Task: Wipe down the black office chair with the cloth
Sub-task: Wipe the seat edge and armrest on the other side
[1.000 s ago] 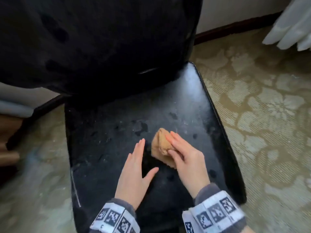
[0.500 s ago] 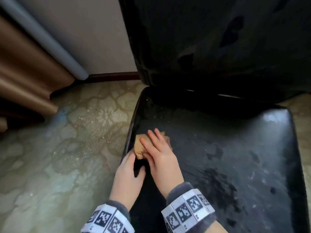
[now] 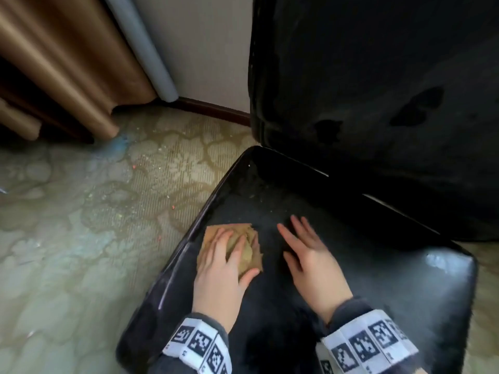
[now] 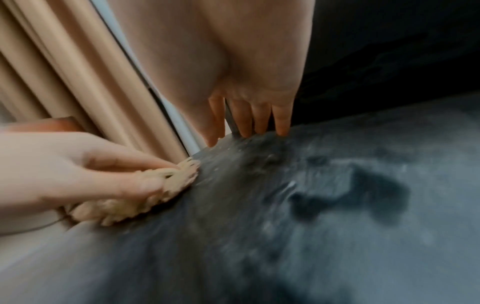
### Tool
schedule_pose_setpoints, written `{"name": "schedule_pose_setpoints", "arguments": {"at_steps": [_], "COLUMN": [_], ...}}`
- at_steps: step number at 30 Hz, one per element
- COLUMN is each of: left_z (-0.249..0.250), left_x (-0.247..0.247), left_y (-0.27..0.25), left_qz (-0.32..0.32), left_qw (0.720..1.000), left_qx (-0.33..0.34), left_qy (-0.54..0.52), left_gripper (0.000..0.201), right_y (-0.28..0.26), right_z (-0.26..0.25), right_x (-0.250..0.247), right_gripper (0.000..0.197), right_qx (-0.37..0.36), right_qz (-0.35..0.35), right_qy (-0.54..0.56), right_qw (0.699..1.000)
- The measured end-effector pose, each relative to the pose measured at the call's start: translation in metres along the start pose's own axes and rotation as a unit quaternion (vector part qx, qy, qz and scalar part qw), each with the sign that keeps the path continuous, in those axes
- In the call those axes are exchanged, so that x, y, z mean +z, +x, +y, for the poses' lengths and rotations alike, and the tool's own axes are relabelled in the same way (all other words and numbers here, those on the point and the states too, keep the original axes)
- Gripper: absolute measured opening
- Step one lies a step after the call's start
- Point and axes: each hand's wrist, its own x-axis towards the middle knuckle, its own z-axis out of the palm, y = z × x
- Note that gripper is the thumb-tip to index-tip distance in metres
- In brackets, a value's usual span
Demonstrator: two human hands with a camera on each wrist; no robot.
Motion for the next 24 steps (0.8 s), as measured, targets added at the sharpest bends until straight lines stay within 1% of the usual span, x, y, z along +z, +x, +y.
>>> {"name": "schedule_pose_setpoints", "arguments": {"at_steps": [2,4,5,7,8,9,11,13,15,17,19,20,22,24], "left_z": [0.0,-0.003,-0.004,-0.007,-0.008,-0.01,-0.011,-0.013,-0.017,-0.021,-0.025,-0.026,-0.03,-0.037], "left_x": [0.005,0.01,0.01,0.011,0.011,0.01,0.011,0.008,0.002,-0.01,-0.025,-0.034,-0.047,-0.048], "left_y": [-0.001,0.001,0.003,0.01,0.013,0.018,0.022,0.023,0.028,0.044,0.074,0.092,0.123,0.14], "left_qz": [0.025,0.045,0.047,0.045,0.044,0.042,0.053,0.06,0.076,0.098,0.124,0.125,0.104,0.07], "left_qw": [1.0,0.999,0.998,0.998,0.999,0.999,0.998,0.995,0.988,0.972,0.959,0.955,0.953,0.958], "left_qx": [-0.002,-0.004,-0.009,-0.004,0.006,0.017,0.039,0.038,0.031,0.019,0.008,0.002,-0.006,-0.001], "left_qy": [0.005,0.021,0.032,0.032,0.019,0.0,-0.024,-0.063,-0.132,-0.212,-0.254,-0.268,-0.284,-0.277], "left_gripper": [0.061,0.055,0.054,0.054,0.053,0.056,0.07,0.075,0.077,0.075,0.07,0.066,0.06,0.058], "right_y": [0.016,0.036,0.047,0.07,0.08,0.089,0.098,0.101,0.101,0.104,0.11,0.113,0.12,0.126], "right_z": [0.006,0.004,0.002,-0.002,-0.004,-0.006,-0.01,-0.015,-0.021,-0.027,-0.034,-0.038,-0.046,-0.053], "right_x": [-0.014,-0.022,-0.025,-0.027,-0.027,-0.026,-0.024,-0.02,-0.018,-0.018,-0.022,-0.024,-0.031,-0.04], "right_gripper": [0.057,0.059,0.059,0.059,0.06,0.06,0.061,0.063,0.064,0.065,0.064,0.062,0.054,0.046], "right_qx": [0.007,0.027,0.031,0.023,0.02,0.021,0.035,0.047,0.06,0.065,0.07,0.074,0.089,0.108], "right_qz": [-0.03,-0.076,-0.096,-0.113,-0.119,-0.128,-0.147,-0.154,-0.155,-0.16,-0.165,-0.168,-0.179,-0.175], "right_qy": [-0.04,-0.091,-0.118,-0.144,-0.154,-0.164,-0.184,-0.211,-0.226,-0.24,-0.255,-0.263,-0.275,-0.263], "right_qw": [0.999,0.993,0.988,0.983,0.981,0.978,0.971,0.964,0.96,0.955,0.95,0.947,0.94,0.943]}}
